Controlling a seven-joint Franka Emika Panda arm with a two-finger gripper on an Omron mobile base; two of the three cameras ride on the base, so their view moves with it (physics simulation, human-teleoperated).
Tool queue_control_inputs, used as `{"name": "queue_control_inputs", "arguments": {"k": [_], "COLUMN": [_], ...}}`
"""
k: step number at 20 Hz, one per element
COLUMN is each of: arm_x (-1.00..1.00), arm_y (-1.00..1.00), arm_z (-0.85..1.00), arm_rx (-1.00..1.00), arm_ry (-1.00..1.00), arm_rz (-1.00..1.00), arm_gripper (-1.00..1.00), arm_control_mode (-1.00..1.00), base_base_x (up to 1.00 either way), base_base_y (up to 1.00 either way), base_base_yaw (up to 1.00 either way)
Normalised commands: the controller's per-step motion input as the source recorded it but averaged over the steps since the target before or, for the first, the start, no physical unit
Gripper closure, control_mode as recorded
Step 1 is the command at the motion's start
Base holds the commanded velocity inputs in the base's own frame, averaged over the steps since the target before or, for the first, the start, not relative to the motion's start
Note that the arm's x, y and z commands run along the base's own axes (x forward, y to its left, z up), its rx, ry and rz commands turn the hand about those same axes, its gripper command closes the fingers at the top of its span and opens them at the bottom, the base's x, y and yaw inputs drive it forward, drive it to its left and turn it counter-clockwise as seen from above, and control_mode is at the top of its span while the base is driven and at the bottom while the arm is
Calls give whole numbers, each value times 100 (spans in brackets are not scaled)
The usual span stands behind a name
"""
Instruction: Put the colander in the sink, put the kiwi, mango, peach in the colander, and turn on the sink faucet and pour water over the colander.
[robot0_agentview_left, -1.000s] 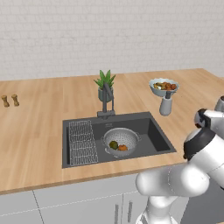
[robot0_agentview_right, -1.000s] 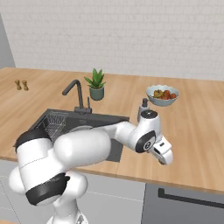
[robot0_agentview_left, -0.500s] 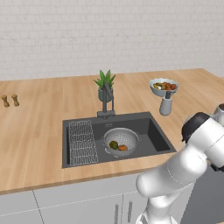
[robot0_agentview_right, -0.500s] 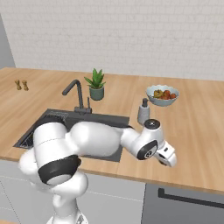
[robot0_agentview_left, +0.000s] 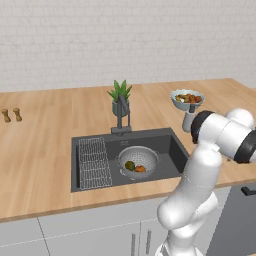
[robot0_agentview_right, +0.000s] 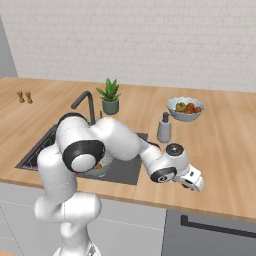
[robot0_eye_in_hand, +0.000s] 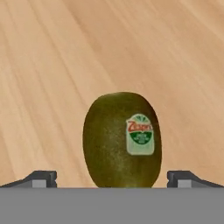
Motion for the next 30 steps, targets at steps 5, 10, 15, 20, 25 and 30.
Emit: {"name": "queue_control_inputs", "arguments": {"k": [5, 10, 15, 20, 25, 30], "arm_x": [29, 3, -10, -16, -27, 1], "arm_y": [-33, -44, -18, 18, 81, 100], "arm_z": [-26, -26, -12, 15, 96, 100], "arm_rx": [0, 0, 0, -2, -11, -23], "arm_ry": [0, 0, -2, -22, -46, -38], "arm_rz": [14, 5, 2, 12, 20, 13], "arm_gripper": [-100, 100, 100, 100, 100, 100], "arm_control_mode": [-100, -100, -100, -100, -100, -100], "base_base_x": [0, 0, 0, 0, 0, 0], "base_base_y": [0, 0, 0, 0, 0, 0], "base_base_yaw": [0, 0, 0, 0, 0, 0]}}
